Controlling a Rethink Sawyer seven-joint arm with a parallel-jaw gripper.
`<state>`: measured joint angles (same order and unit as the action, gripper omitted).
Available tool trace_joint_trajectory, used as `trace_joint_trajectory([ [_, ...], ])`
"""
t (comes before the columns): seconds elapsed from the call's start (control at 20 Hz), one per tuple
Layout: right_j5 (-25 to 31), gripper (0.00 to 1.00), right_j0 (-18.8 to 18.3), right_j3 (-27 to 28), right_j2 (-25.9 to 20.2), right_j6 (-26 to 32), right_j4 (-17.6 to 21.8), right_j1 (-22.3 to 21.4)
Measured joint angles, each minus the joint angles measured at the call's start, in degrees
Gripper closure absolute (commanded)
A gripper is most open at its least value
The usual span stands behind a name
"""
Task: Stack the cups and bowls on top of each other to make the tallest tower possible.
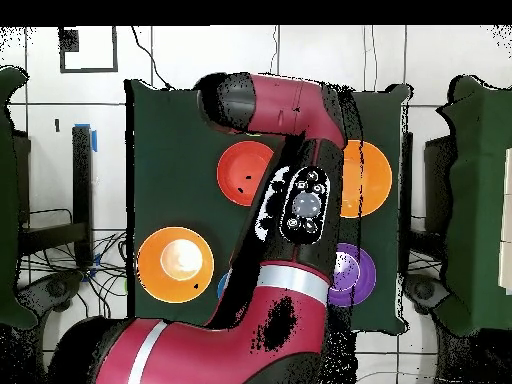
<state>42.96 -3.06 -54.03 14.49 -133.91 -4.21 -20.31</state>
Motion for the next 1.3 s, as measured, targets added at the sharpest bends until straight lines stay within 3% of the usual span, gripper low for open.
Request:
trace_joint_trajectory([
  [0.7, 0.0, 0.0, 0.0, 0.0, 0.0, 0.0, 0.0, 0.0],
  [0.75, 0.0, 1.0, 0.0, 0.0, 0.0, 0.0, 0.0, 0.0],
  [1.3, 0.3, 1.0, 0.0, 0.0, 0.0, 0.0, 0.0, 0.3],
])
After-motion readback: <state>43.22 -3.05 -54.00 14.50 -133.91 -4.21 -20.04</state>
